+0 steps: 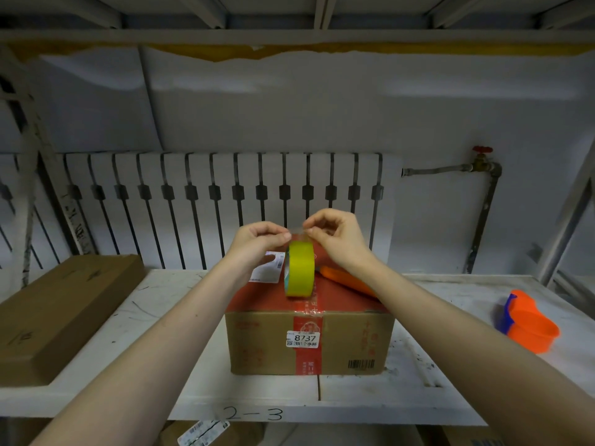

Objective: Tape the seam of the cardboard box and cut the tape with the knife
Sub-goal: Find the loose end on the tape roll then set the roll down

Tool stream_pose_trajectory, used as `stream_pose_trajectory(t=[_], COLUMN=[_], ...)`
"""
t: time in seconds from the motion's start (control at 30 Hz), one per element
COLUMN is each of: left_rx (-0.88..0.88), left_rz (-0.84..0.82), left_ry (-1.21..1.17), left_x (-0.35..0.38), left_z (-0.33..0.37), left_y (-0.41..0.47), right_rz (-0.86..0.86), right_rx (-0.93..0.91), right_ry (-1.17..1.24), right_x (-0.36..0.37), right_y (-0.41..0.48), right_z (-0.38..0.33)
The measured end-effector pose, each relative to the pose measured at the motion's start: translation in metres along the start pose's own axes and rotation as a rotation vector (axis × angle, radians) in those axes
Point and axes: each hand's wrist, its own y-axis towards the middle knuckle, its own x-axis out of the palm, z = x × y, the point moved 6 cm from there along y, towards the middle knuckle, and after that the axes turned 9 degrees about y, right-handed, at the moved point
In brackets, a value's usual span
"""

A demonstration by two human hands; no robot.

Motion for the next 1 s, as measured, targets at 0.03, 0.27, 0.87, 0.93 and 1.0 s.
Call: stream_pose_trajectory(t=[0.03,0.27,0.87,0.93,1.0], left_rx=[-0.006,0.017,-0.093,-0.108,-0.102], left_rz=[-0.018,-0.165,-0.203,-0.021,0.048], left_ry=[0.004,-0.046,-0.162,-0.029,0.105], left_x=[0.001,0.004,-0.010,-0.011,-0.007], left_z=[-0.002,-0.006,-0.009,-0.002,0.006], left_y=[-0.001,0.000,-0.004,-0.004,-0.007], right_rz=[-0.011,-0.028,-0.053,-0.047,-0.035], right_rx=[0.010,0.045,0.060,0.070,0.074], right_ry=[0.005,0.063,0.048,0.053,0.063], right_x=[0.000,0.002,0.010,0.011,0.011], right_y=[-0.001,-0.002,-0.007,-0.007,-0.008], right_z=[0.003,0.007,0.000,0.001,0.002])
